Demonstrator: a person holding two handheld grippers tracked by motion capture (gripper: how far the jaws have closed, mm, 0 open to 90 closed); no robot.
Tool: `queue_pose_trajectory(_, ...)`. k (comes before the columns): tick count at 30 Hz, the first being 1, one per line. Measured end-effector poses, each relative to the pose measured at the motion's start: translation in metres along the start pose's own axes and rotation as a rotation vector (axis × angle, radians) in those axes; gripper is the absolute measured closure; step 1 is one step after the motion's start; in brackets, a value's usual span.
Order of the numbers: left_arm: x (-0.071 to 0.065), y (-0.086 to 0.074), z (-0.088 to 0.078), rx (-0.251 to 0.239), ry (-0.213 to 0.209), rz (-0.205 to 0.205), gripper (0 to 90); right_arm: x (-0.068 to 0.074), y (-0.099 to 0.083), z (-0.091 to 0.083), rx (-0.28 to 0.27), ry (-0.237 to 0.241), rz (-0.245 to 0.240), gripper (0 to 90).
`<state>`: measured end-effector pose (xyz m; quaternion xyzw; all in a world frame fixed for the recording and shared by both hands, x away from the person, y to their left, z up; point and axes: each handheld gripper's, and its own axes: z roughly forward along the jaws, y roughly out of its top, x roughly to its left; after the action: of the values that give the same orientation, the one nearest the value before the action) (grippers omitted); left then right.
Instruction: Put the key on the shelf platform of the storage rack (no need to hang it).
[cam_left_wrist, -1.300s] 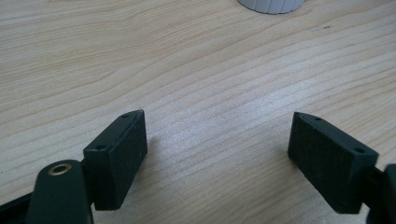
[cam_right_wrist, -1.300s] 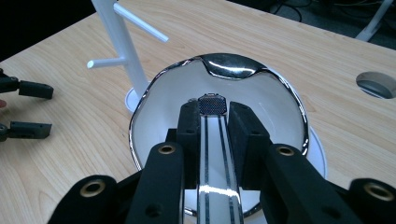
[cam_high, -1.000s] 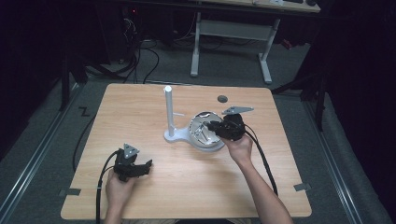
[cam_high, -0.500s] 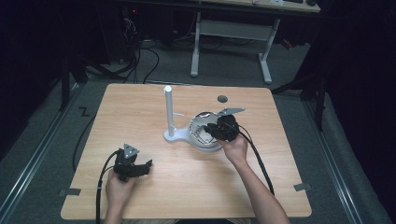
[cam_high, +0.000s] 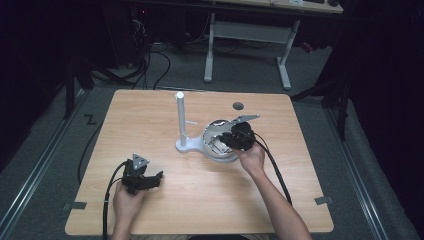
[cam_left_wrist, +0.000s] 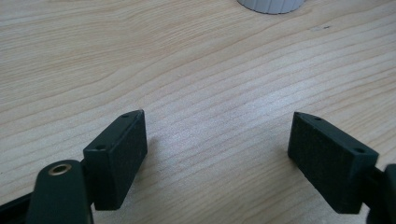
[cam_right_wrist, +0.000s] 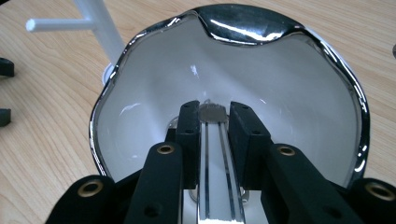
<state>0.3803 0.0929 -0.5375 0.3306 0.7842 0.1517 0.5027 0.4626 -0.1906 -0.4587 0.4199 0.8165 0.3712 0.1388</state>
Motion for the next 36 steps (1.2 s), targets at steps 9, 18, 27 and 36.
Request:
queue_pose_trajectory(9,0.0,0.0,0.0,0.001,0.0,-0.002,20.0,0.002,-0.003,-0.011,-0.038,-0.011,-0.021,65.8)
queue_pose_trajectory(18,0.0,0.0,0.0,0.0,0.0,-0.002,20.0,0.0,-0.004,-0.015,-0.046,-0.006,-0.012,61.3)
queue_pose_trajectory(27,0.0,0.0,0.0,0.0,0.001,-0.002,20.0,-0.003,-0.005,-0.03,-0.065,-0.021,-0.011,58.5)
queue_pose_trajectory(36,0.0,0.0,0.0,0.0,0.001,-0.003,20.0,-0.008,-0.008,-0.045,-0.116,-0.05,-0.008,58.8)
